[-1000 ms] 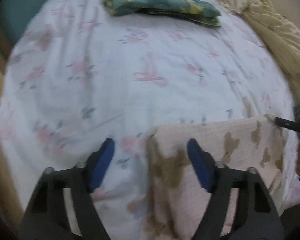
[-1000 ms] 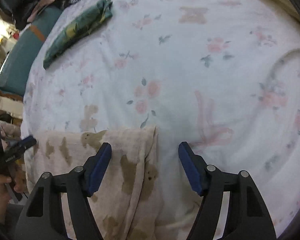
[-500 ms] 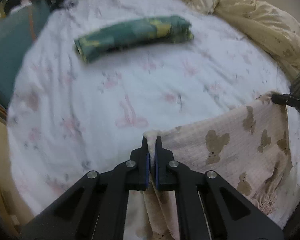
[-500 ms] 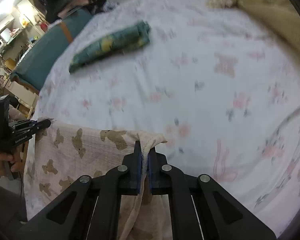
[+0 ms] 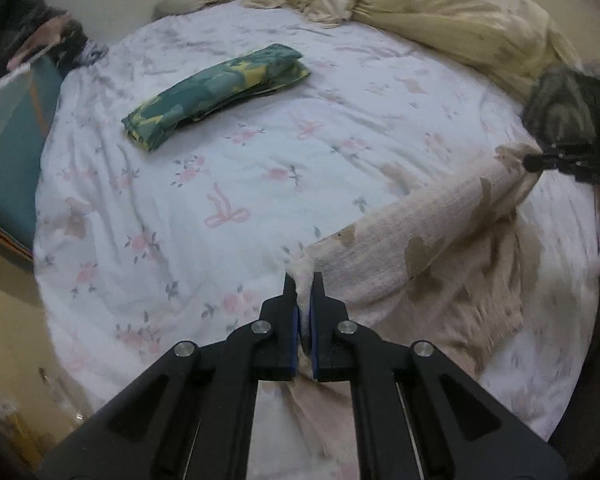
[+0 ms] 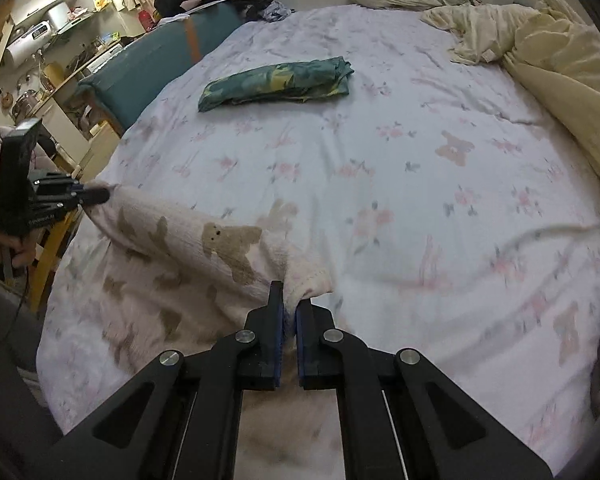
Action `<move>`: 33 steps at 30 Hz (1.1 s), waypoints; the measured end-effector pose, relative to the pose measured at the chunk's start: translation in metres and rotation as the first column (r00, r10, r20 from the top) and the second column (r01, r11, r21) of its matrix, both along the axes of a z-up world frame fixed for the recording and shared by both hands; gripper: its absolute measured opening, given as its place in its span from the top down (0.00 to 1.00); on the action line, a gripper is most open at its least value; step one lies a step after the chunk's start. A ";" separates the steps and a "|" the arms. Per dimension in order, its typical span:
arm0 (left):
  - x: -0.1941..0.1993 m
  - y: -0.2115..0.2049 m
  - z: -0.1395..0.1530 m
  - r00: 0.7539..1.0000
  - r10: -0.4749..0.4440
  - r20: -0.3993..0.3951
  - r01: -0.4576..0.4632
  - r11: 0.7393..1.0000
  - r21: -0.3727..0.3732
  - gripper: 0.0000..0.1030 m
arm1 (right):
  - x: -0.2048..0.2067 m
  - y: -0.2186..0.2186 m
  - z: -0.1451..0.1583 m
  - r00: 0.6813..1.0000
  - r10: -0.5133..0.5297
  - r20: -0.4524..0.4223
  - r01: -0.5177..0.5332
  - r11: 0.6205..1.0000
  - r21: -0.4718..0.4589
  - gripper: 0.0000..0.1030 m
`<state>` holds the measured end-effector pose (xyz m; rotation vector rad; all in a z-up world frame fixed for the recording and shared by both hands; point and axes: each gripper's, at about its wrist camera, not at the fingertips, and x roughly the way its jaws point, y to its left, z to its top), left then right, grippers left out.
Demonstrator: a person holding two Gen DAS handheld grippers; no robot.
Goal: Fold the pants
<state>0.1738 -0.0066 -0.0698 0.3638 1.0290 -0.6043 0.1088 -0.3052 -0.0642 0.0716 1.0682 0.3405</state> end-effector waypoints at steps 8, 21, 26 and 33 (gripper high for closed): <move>-0.084 0.000 -0.022 0.985 -0.087 -0.148 0.111 0.981 0.162 0.94 | -0.066 0.025 -0.010 0.990 -0.016 -0.137 0.001 0.994 -0.112 0.98; -0.070 0.031 0.006 0.985 0.101 -0.138 -0.093 0.994 0.060 0.70 | -0.094 -0.002 0.014 0.948 -0.203 -0.245 0.178 0.977 -0.119 0.71; -0.055 0.007 0.001 0.959 0.236 -0.156 -0.239 0.971 0.000 0.70 | -0.061 0.021 0.024 0.979 -0.161 -0.128 0.156 0.987 -0.048 0.71; -0.083 -0.024 -0.063 0.940 0.235 -0.246 -0.218 0.971 0.093 0.69 | -0.037 0.060 -0.070 0.942 -0.111 -0.318 0.100 0.994 -0.049 0.72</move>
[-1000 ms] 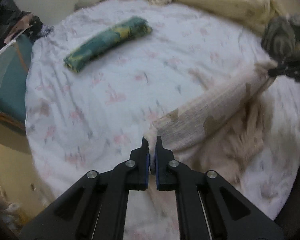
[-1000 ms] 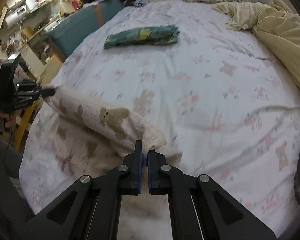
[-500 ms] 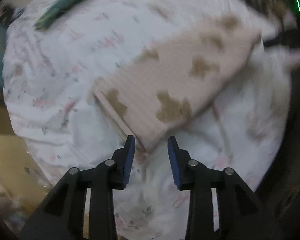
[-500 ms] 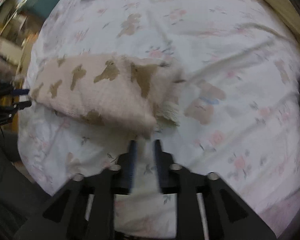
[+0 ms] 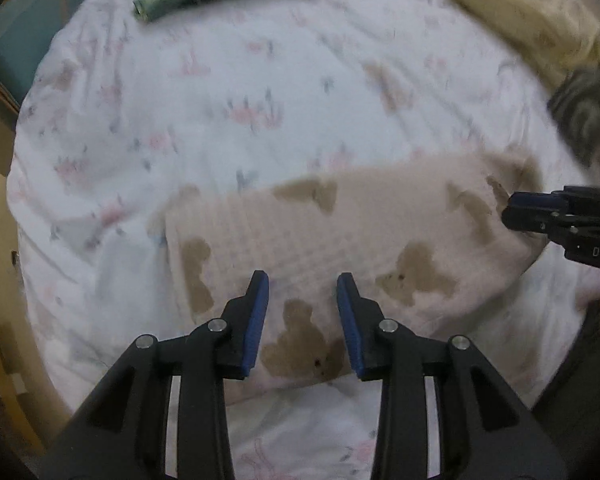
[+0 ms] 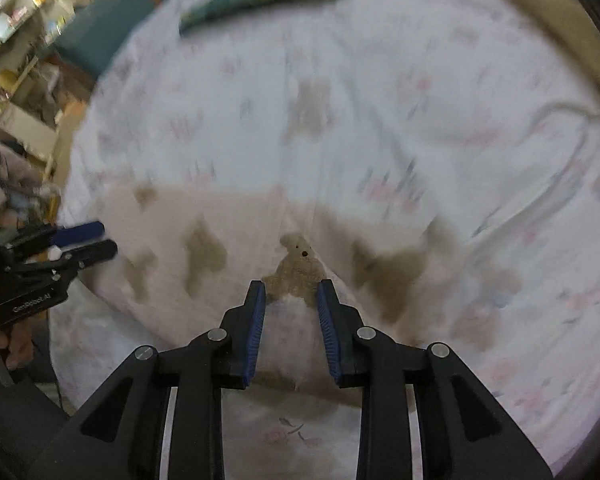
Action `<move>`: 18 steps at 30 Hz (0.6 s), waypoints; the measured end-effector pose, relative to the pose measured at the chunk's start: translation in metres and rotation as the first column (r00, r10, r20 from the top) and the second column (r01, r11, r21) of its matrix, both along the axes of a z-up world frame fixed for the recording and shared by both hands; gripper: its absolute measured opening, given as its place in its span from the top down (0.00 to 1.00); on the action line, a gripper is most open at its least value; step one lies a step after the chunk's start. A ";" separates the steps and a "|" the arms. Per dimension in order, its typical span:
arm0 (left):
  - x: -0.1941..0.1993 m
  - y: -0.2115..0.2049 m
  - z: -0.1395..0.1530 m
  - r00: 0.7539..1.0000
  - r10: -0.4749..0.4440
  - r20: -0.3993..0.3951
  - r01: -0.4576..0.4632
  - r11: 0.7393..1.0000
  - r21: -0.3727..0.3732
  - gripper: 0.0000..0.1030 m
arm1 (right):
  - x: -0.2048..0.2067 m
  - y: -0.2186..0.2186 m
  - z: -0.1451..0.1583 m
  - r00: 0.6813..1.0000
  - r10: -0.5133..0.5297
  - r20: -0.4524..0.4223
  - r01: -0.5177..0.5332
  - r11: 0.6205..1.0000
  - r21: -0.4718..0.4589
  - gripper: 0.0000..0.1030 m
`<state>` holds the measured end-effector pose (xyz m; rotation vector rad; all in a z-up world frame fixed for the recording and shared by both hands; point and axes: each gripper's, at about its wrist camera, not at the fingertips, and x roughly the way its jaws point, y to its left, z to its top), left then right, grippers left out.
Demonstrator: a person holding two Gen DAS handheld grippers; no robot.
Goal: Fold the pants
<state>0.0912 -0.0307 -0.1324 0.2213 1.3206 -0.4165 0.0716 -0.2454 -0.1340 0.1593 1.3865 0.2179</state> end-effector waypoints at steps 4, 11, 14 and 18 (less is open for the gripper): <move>-0.014 0.006 -0.024 0.997 -0.059 -0.057 0.065 0.991 0.115 0.68 | -0.018 0.009 -0.022 0.989 0.106 -0.103 -0.116 0.987 -0.106 0.75; -0.015 0.017 0.006 1.000 0.018 0.020 -0.019 1.000 0.017 0.64 | -0.012 -0.085 0.036 0.954 -0.282 0.103 0.273 0.958 0.087 0.38; -0.011 0.012 -0.004 1.000 -0.004 -0.004 0.004 0.999 0.038 0.64 | -0.009 -0.110 0.020 0.909 -0.415 0.044 0.404 0.902 0.154 0.39; -0.011 0.006 -0.020 0.999 -0.026 -0.021 0.027 0.996 0.080 0.64 | 0.007 -0.107 -0.011 0.913 -0.403 -0.069 0.408 0.887 0.216 0.87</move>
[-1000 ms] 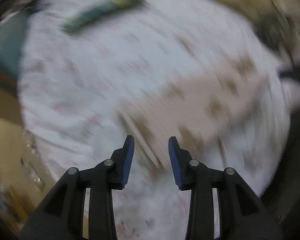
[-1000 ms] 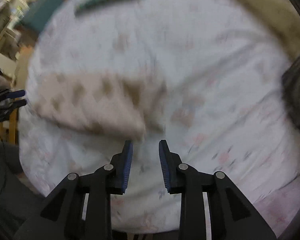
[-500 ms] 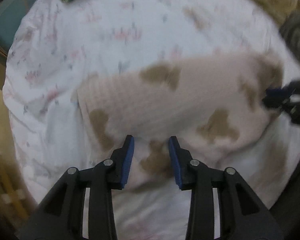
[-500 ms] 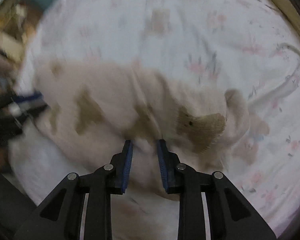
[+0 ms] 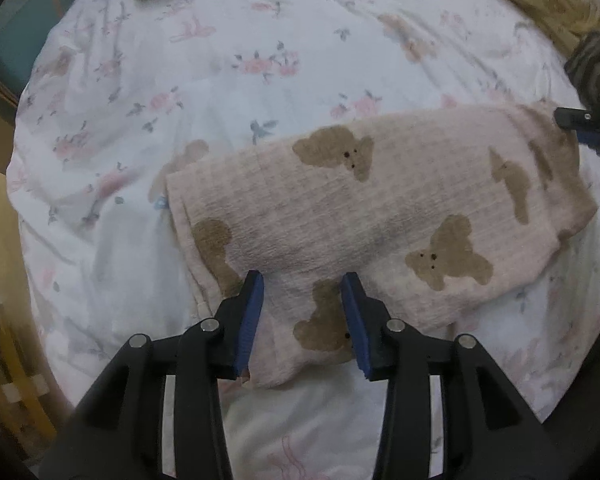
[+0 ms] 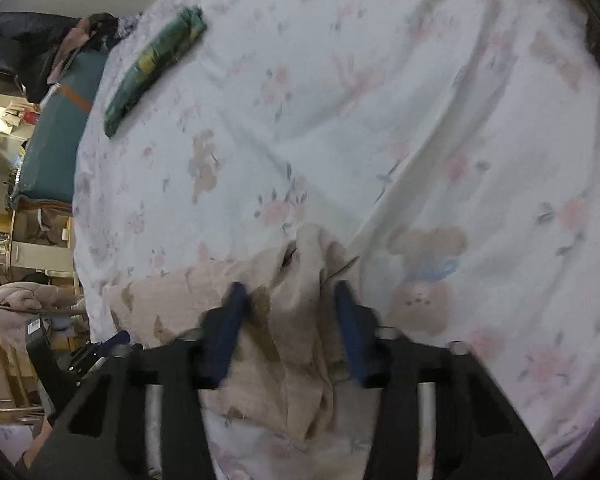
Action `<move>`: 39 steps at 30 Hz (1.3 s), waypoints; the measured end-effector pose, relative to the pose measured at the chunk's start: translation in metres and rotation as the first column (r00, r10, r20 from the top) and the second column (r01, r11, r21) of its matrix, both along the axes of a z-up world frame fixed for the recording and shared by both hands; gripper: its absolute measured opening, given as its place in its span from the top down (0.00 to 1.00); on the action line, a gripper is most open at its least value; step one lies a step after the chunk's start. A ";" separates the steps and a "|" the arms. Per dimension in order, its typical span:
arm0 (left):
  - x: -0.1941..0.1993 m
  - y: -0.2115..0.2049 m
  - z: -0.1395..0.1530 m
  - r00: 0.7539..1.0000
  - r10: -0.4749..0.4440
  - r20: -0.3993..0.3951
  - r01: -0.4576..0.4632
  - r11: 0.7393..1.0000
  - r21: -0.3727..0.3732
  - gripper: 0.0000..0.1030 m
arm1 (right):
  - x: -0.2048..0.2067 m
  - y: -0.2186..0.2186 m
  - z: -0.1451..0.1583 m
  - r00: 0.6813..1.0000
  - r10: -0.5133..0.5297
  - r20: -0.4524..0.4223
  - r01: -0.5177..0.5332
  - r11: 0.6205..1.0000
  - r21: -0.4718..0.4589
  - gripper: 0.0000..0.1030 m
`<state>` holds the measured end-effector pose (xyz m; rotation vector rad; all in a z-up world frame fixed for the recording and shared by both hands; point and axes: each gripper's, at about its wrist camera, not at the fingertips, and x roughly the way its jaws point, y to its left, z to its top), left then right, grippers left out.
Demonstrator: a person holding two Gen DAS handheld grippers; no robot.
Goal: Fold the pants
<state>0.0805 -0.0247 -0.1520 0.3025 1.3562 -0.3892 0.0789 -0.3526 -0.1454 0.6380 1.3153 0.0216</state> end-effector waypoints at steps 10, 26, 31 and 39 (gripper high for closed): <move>-0.001 -0.002 -0.001 1.000 0.006 -0.029 -0.007 1.000 -0.020 0.64 | 0.028 0.007 0.005 0.997 0.079 0.020 -0.070 0.957 -0.283 0.97; -0.005 -0.013 0.008 0.995 0.049 0.086 -0.041 0.994 -0.097 0.55 | -0.005 0.121 0.003 0.905 0.418 0.076 -0.408 0.905 -0.119 0.86; -0.001 0.024 -0.011 0.989 0.150 0.005 -0.150 0.988 -0.023 0.53 | -0.013 0.083 -0.015 0.948 0.315 -0.038 -0.315 0.922 -0.225 0.94; 0.007 0.086 0.002 0.922 0.388 0.011 -0.387 0.921 -0.033 0.42 | -0.028 0.001 0.000 0.998 0.009 -0.064 -0.027 0.957 -0.289 0.86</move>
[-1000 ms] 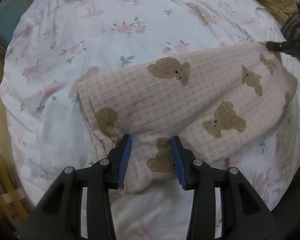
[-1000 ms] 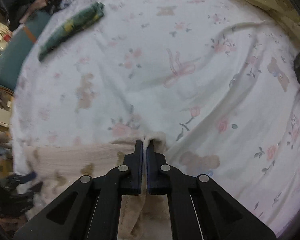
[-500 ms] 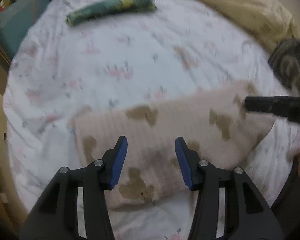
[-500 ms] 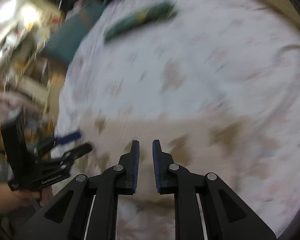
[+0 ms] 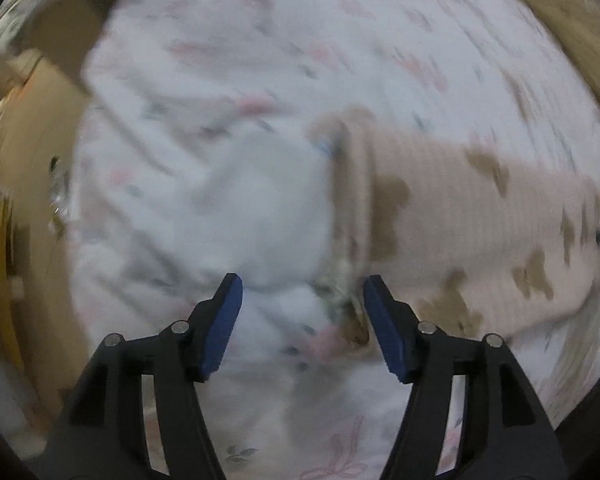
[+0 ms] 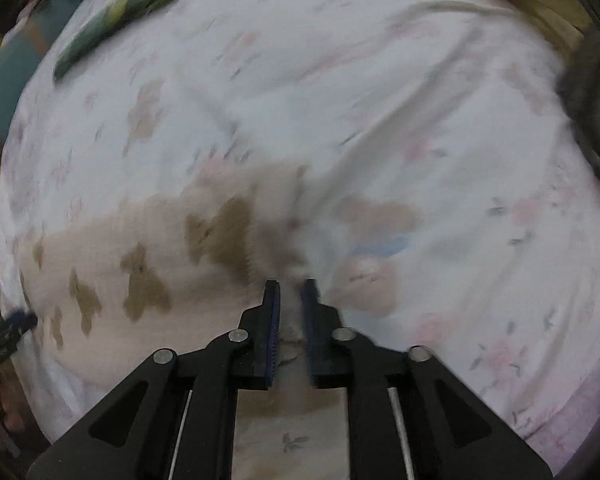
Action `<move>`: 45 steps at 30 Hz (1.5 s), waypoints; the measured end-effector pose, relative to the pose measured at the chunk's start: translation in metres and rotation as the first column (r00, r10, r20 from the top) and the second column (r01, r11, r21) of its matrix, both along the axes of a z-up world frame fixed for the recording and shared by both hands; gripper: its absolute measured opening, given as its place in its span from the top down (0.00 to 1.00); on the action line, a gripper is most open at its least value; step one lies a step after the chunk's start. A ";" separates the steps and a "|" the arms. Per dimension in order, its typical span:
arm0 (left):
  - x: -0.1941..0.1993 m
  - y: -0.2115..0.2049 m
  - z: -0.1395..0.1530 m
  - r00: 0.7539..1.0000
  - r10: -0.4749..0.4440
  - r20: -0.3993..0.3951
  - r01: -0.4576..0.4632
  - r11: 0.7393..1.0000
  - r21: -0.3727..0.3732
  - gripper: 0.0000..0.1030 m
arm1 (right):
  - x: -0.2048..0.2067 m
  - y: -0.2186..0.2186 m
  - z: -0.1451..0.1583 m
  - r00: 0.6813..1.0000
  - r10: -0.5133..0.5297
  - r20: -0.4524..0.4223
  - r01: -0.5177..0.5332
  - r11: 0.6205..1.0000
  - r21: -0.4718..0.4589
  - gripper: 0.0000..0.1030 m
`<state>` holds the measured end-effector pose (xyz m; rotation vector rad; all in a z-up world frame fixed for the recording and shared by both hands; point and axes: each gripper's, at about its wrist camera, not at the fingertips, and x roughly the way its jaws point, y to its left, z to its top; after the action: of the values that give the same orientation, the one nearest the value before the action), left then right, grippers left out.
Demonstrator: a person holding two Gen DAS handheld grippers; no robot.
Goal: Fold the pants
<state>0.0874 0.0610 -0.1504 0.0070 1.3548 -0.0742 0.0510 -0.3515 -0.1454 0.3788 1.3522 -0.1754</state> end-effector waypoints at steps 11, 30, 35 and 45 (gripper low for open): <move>0.026 -0.024 -0.012 1.000 0.007 -0.014 -0.010 0.982 -0.191 0.27 | 0.015 0.004 -0.012 0.997 -0.064 0.052 0.052 0.978 0.200 0.18; 0.002 -0.075 0.018 0.971 -0.232 0.060 0.239 0.955 -0.176 0.91 | 0.004 0.063 -0.016 0.981 0.179 0.078 -0.190 0.967 0.170 0.88; -0.009 -0.060 0.048 0.962 -0.225 0.154 0.253 0.946 -0.200 0.91 | -0.004 0.051 0.009 0.977 0.133 0.169 -0.167 0.965 0.205 0.88; 0.011 -0.038 0.140 0.911 -0.149 0.383 0.267 0.924 -0.275 0.92 | 0.018 0.053 0.104 0.881 0.137 0.453 -0.239 0.955 0.175 0.88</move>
<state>0.0981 0.0234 -0.0099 -0.1043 0.9600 -0.4584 0.0692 -0.2981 -0.0415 0.4440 0.9541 0.2228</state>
